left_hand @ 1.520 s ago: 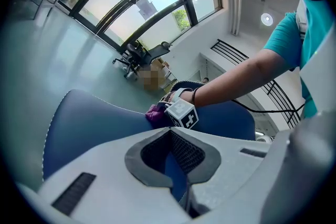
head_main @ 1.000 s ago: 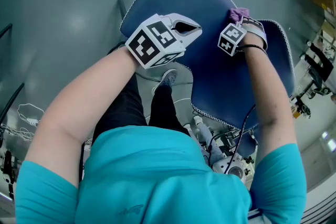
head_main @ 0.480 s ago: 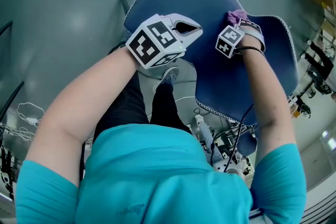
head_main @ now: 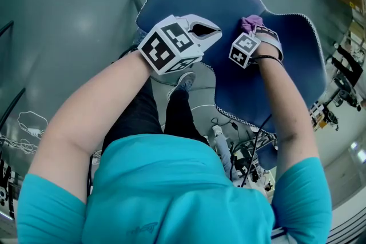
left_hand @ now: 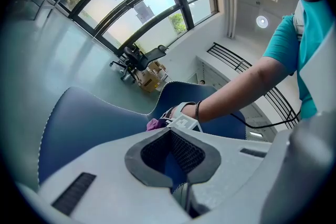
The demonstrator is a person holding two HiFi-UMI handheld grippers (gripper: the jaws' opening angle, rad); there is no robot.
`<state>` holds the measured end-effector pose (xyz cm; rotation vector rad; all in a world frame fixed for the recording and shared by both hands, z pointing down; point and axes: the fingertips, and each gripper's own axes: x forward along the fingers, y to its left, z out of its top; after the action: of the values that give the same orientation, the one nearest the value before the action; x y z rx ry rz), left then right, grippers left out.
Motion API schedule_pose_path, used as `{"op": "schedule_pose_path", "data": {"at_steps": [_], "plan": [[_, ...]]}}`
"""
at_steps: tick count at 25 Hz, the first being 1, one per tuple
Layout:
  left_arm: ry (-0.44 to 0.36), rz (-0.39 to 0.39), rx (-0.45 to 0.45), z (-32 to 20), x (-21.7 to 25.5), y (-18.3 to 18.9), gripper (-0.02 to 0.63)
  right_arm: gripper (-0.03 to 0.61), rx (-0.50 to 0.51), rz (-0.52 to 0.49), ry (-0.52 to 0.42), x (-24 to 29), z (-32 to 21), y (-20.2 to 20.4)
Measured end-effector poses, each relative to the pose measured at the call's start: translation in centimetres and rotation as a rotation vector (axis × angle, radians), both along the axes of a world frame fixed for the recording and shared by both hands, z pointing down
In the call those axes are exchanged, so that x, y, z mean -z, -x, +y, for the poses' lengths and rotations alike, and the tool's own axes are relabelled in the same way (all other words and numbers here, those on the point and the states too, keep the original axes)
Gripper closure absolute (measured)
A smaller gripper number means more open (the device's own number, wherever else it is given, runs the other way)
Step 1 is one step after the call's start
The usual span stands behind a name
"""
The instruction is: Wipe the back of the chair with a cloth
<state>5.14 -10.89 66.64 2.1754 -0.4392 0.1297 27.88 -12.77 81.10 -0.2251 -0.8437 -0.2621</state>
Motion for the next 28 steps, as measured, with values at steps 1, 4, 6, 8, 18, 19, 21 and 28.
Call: {"op": "schedule_pose_path", "data": {"at_steps": [1,4,6,8,18,19,21,28], "plan": [[-0.001,0.001,0.001,0.0,0.1,0.0,0.618,0.485,-0.005,-0.001,0.003,0.0,0.3,0.1],[-0.005,0.001,0.000,0.4,0.4,-0.1,0.618,0.485,-0.020,-0.006,0.010,0.2,1.5,0.4],[-0.007,0.001,-0.002,0.9,0.6,-0.3,0.618,0.485,-0.024,-0.008,0.014,0.3,2.4,0.4],[-0.008,0.002,-0.004,1.2,0.6,-0.4,0.618,0.485,-0.025,-0.010,0.018,0.3,3.1,0.5],[-0.012,0.011,-0.004,2.4,1.1,-0.1,0.618,0.485,-0.043,-0.018,0.039,0.4,5.9,1.5],[-0.014,0.011,-0.003,2.4,1.2,-0.1,0.618,0.485,-0.043,-0.019,0.041,0.4,6.1,1.6],[-0.015,0.010,-0.003,2.7,1.1,0.1,0.618,0.485,-0.038,-0.021,0.043,0.5,6.6,1.8],[-0.013,0.006,-0.002,3.3,1.2,0.6,0.618,0.485,-0.058,-0.034,0.065,0.7,8.4,2.7]]}}
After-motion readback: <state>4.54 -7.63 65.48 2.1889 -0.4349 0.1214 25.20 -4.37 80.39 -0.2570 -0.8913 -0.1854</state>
